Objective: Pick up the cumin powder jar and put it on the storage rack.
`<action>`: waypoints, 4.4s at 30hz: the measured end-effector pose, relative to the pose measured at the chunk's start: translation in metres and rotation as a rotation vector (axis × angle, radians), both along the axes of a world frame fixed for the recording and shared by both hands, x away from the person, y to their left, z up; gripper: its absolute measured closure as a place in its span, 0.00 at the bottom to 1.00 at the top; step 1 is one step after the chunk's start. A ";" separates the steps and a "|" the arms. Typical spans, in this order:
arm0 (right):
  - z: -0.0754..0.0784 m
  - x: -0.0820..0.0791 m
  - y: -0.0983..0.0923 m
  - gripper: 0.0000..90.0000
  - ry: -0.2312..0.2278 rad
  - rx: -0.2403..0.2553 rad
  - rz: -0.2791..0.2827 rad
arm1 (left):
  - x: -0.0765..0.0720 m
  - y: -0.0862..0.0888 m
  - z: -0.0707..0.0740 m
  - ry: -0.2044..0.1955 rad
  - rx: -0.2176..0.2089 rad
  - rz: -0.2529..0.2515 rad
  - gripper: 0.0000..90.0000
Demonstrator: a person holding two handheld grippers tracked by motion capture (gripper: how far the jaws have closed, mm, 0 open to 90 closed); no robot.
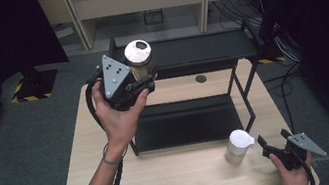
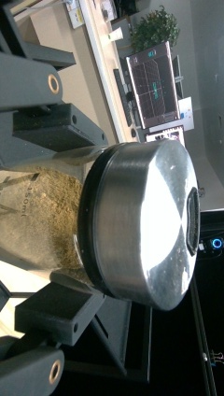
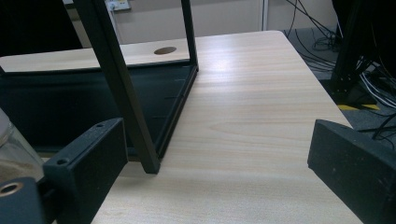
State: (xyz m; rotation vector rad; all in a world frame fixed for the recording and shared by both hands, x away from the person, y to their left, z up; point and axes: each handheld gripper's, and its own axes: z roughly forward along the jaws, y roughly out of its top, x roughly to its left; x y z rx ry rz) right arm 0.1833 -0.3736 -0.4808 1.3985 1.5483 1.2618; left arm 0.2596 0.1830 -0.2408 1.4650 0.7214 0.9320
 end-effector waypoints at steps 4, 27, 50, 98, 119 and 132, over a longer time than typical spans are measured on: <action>0.000 0.000 0.000 0.06 0.000 -0.002 0.001 | 0.007 -0.002 0.004 0.005 0.001 0.012 0.35; 0.000 0.000 0.000 0.06 -0.002 -0.005 0.006 | 0.052 -0.020 0.016 0.076 0.037 0.114 0.35; 0.000 -0.001 0.001 0.06 -0.002 -0.014 0.010 | 0.080 -0.011 0.021 0.186 -0.062 0.081 0.35; 0.000 -0.001 0.001 0.06 -0.003 -0.007 0.006 | 0.012 -0.008 -0.019 -0.013 -0.085 0.099 0.02; 0.000 -0.001 0.001 0.06 -0.002 -0.011 0.007 | -0.017 -0.003 -0.064 -0.072 -0.056 0.094 0.02; 0.000 -0.001 0.001 0.06 -0.001 -0.010 0.006 | -0.023 -0.001 -0.080 -0.076 -0.046 0.086 0.01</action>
